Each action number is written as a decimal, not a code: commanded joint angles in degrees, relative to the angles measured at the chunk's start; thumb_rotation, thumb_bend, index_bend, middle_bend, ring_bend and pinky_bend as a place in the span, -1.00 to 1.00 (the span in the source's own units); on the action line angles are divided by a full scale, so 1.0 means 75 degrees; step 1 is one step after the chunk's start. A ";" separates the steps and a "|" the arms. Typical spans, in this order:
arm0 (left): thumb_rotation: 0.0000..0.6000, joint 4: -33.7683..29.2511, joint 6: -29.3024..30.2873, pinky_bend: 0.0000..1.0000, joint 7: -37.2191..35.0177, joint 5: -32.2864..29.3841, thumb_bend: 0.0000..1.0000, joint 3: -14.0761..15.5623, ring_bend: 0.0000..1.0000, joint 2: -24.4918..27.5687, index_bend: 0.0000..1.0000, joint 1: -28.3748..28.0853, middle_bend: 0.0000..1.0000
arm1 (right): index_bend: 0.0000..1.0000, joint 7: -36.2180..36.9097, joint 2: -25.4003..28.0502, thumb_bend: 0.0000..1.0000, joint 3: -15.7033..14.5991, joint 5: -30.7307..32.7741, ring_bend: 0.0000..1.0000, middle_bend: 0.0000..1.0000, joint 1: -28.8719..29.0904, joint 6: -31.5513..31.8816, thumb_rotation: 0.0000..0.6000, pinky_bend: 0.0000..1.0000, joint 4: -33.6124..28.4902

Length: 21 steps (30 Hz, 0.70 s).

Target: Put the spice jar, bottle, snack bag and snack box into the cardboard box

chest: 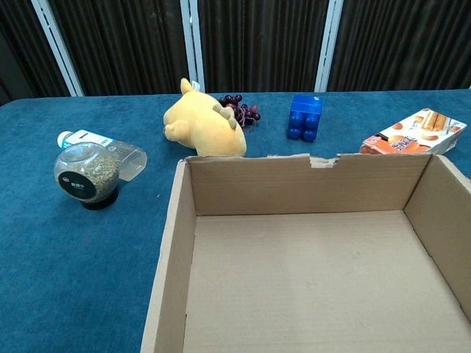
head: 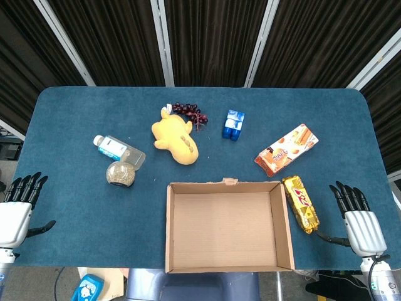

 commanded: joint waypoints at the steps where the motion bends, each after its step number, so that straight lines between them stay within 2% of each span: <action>1: 1.00 0.0000 -0.0002 -1.00 -0.0005 0.0002 -0.83 0.0001 -1.00 0.0002 -1.00 0.0000 -1.00 | -1.00 -0.0006 0.0000 -1.00 -0.0004 -0.0015 -1.00 -1.00 -0.0002 0.0010 1.00 -1.00 0.0000; 21: 1.00 -0.0015 -0.0065 -1.00 0.0016 0.0069 -0.83 0.0032 -1.00 0.0006 -1.00 -0.0040 -1.00 | -1.00 0.0080 -0.0030 -1.00 0.0016 -0.0072 -1.00 -1.00 -0.0050 0.0164 1.00 -1.00 0.0070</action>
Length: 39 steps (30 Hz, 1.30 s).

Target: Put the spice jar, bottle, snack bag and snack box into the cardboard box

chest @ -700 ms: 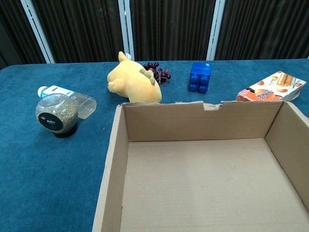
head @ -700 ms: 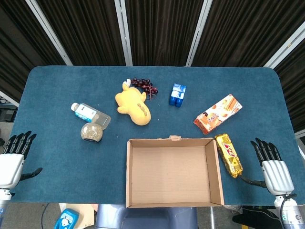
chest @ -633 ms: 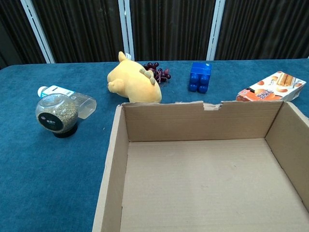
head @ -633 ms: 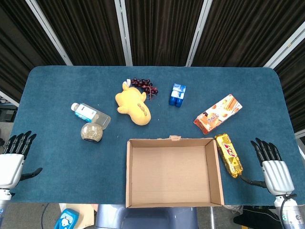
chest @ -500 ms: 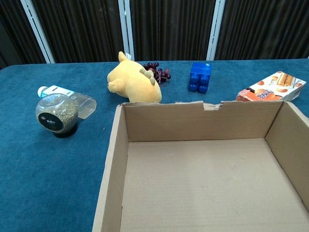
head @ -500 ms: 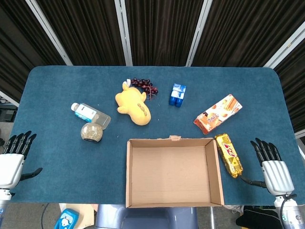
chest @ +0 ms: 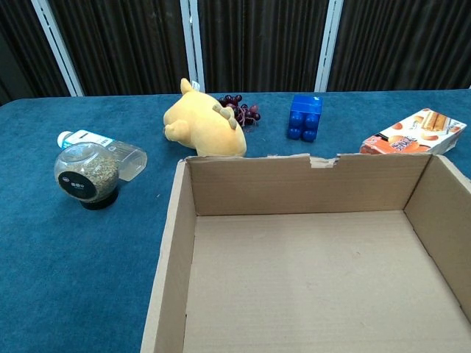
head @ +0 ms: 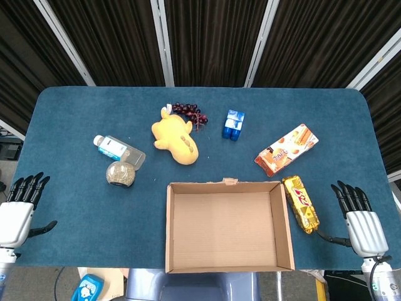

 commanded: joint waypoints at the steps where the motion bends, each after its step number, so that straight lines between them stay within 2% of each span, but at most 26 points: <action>1: 1.00 -0.0024 0.0001 -1.00 0.0023 0.0010 -0.83 0.0005 -1.00 0.0009 -1.00 -0.0001 -1.00 | -1.00 0.0015 0.0006 -1.00 -0.0004 -0.0004 -1.00 -1.00 -0.0005 0.0004 1.00 -1.00 0.0007; 9: 1.00 -0.0282 -0.0304 -1.00 0.0321 -0.0072 -0.84 -0.0086 -1.00 0.0129 -1.00 -0.0218 -1.00 | -1.00 0.0067 0.0034 -1.00 -0.0028 -0.0012 -1.00 -1.00 -0.0006 -0.0027 1.00 -1.00 -0.0026; 14: 1.00 -0.0754 -0.0919 -1.00 0.1133 -0.0390 -0.84 -0.0477 -1.00 0.0383 -1.00 -0.0774 -1.00 | -1.00 0.0038 0.0040 -1.00 -0.0025 0.0024 -1.00 -1.00 0.0020 -0.0099 1.00 -1.00 -0.0052; 19: 1.00 -0.1329 -0.2071 -0.99 0.1974 -0.1558 -0.83 -0.0996 -1.00 0.0405 -1.00 -0.1543 -1.00 | -1.00 0.0044 0.0053 -1.00 -0.0018 0.0046 -1.00 -1.00 0.0034 -0.0132 1.00 -1.00 -0.0080; 24: 1.00 -0.1362 -0.2750 -0.90 0.3027 -0.2595 -0.83 -0.1344 -1.00 0.0059 -0.92 -0.2244 -1.00 | -1.00 0.0113 0.0078 -1.00 -0.0017 0.0056 -1.00 -1.00 0.0026 -0.0128 1.00 -1.00 -0.0086; 31: 1.00 -0.1167 -0.3177 -0.89 0.4005 -0.4043 -0.84 -0.1581 -1.00 -0.0550 -0.88 -0.2935 -1.00 | -1.00 0.0177 0.0092 -1.00 -0.0015 0.0077 -1.00 -1.00 0.0027 -0.0147 1.00 -1.00 -0.0112; 39: 1.00 -0.0781 -0.3325 -0.86 0.4691 -0.5170 -0.83 -0.1634 -1.00 -0.1112 -0.86 -0.3524 -1.00 | -1.00 0.0216 0.0095 -1.00 -0.0020 0.0082 -1.00 -1.00 0.0033 -0.0171 1.00 -1.00 -0.0135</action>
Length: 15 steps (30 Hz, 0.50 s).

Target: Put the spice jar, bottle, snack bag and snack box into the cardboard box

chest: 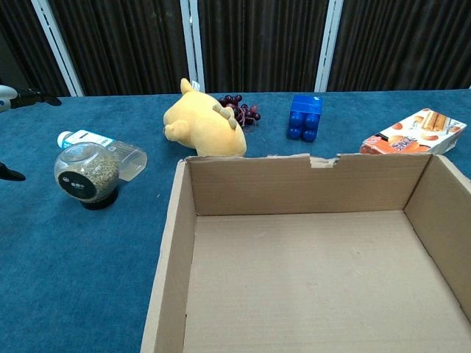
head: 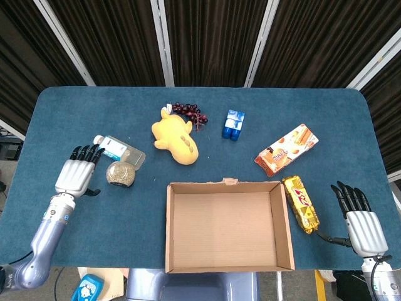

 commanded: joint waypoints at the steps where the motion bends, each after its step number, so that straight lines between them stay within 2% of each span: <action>1: 1.00 0.0253 -0.0107 -0.85 0.0309 -0.0525 -0.83 -0.0064 -0.99 -0.0337 -0.86 -0.0326 -1.00 | -1.00 0.0013 0.0004 -1.00 0.0001 0.0004 -1.00 -1.00 0.0001 -0.0005 1.00 -1.00 -0.0008; 12: 1.00 0.0884 -0.0086 -0.81 0.0739 -0.1634 -0.83 -0.0071 -0.97 -0.1158 -0.83 -0.0970 -1.00 | -1.00 0.0059 0.0029 -1.00 -0.0005 -0.0003 -1.00 -1.00 -0.0013 0.0014 1.00 -1.00 -0.0033; 15: 1.00 0.1011 -0.0045 -0.76 0.0830 -0.1824 -0.82 -0.0011 -0.92 -0.1327 -0.75 -0.1082 -0.99 | -1.00 0.0064 0.0033 -1.00 -0.0021 -0.0048 -1.00 -1.00 -0.0020 0.0038 1.00 -1.00 -0.0037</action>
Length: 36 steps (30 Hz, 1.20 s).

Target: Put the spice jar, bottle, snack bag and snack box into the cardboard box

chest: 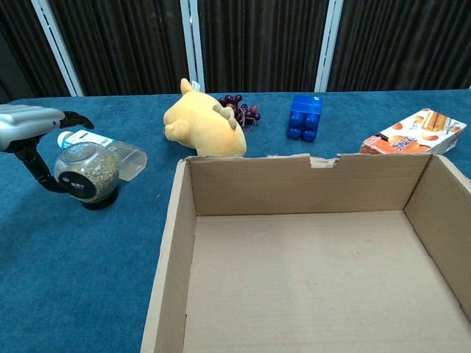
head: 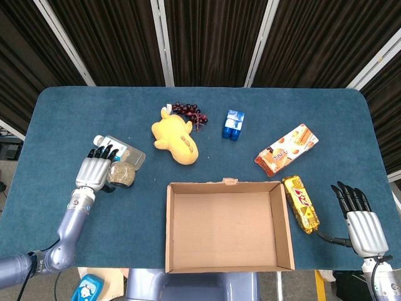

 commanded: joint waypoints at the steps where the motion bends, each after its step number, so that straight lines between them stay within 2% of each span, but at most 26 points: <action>1: 1.00 0.0145 0.0062 -0.72 0.0090 -0.0199 -0.79 0.0059 -0.89 -0.0195 -0.70 -0.0130 -0.97 | -1.00 0.0002 0.0002 -1.00 -0.0014 -0.0036 -1.00 -1.00 -0.0006 0.0020 1.00 -1.00 -0.0002; 4: 1.00 0.0217 0.0237 -0.47 0.0048 -0.0206 -0.45 0.0079 -0.60 -0.0383 -0.33 -0.0191 -0.68 | -1.00 0.0000 -0.0003 -1.00 -0.0022 -0.0055 -1.00 -1.00 -0.0008 0.0027 1.00 -1.00 0.0001; 7: 1.00 0.0269 0.0578 -0.22 0.0006 0.0079 -0.09 0.0140 -0.25 -0.0515 0.10 -0.0178 -0.26 | -1.00 0.0009 -0.0008 -1.00 -0.0010 -0.0044 -1.00 -1.00 -0.0014 0.0044 1.00 -1.00 0.0010; 10: 1.00 0.0277 0.0917 -0.13 -0.0173 0.0469 0.01 0.0175 -0.10 -0.0581 0.28 -0.0108 -0.08 | -1.00 0.0024 -0.0010 -1.00 0.0001 -0.0039 -1.00 -1.00 -0.0017 0.0060 1.00 -1.00 0.0018; 17: 1.00 -0.0288 0.1417 -0.11 -0.0646 0.1268 0.10 0.0039 -0.06 -0.0171 0.34 0.0012 -0.04 | -1.00 0.0009 -0.0028 -1.00 0.0007 -0.0045 -1.00 -1.00 -0.0022 0.0080 1.00 -1.00 0.0031; 26: 1.00 -0.2187 0.1595 -0.11 -0.1250 0.2260 0.09 -0.0437 -0.06 0.0653 0.33 -0.0091 -0.04 | -1.00 -0.0026 -0.0044 -1.00 0.0020 -0.0040 -1.00 -1.00 -0.0021 0.0091 1.00 -1.00 0.0034; 30: 1.00 -0.3118 0.1405 -0.11 -0.1367 0.2518 0.07 -0.0529 -0.06 0.0704 0.32 -0.0285 -0.04 | -1.00 -0.0028 -0.0044 -1.00 0.0020 -0.0030 -1.00 -1.00 -0.0025 0.0090 1.00 -1.00 0.0037; 36: 1.00 -0.3907 0.1053 -0.13 -0.0798 0.2724 -0.02 -0.0250 -0.10 0.0244 0.25 -0.0769 -0.11 | -1.00 -0.0009 -0.0040 -1.00 0.0035 0.0013 -1.00 -1.00 -0.0031 0.0084 1.00 -1.00 0.0035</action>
